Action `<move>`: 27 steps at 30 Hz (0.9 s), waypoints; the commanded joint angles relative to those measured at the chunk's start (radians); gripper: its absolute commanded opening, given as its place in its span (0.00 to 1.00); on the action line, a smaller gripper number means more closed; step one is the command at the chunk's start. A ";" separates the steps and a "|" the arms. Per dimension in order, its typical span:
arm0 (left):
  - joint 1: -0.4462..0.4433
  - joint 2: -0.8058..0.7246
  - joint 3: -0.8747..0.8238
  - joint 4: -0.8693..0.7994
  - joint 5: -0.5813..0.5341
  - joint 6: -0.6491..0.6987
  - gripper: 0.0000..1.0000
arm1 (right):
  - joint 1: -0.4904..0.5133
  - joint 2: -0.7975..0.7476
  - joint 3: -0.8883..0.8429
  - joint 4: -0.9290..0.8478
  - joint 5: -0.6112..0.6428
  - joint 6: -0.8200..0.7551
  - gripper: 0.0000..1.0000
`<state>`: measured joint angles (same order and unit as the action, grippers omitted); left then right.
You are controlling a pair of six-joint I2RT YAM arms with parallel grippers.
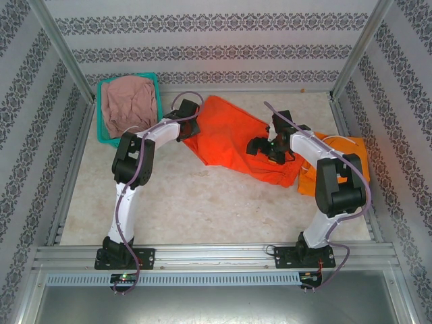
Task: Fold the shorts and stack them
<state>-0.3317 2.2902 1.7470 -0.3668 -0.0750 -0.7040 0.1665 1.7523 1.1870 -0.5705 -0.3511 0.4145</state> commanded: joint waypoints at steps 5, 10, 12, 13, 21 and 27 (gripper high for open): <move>0.047 -0.253 -0.254 0.138 -0.124 0.010 0.00 | 0.005 0.043 -0.019 0.003 -0.021 -0.013 0.93; 0.076 -0.265 -0.288 0.138 -0.096 -0.003 0.00 | 0.005 0.065 -0.014 0.002 -0.028 -0.009 0.93; 0.076 -0.273 -0.298 0.147 -0.092 -0.006 0.00 | 0.007 0.069 -0.012 -0.001 -0.029 -0.009 0.93; 0.076 -0.281 -0.305 0.156 -0.086 -0.011 0.01 | 0.005 0.067 -0.011 -0.002 -0.029 -0.009 0.93; 0.070 -0.404 -0.353 0.230 -0.008 -0.034 0.39 | 0.003 0.032 0.005 -0.013 -0.038 -0.008 0.94; 0.003 -0.416 -0.304 0.373 0.125 -0.023 0.73 | -0.009 -0.041 0.004 -0.005 -0.019 0.021 0.94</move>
<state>-0.2821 1.8755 1.4006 -0.1081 -0.0326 -0.7334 0.1658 1.7744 1.1816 -0.5720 -0.3687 0.4168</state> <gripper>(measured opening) 0.700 0.942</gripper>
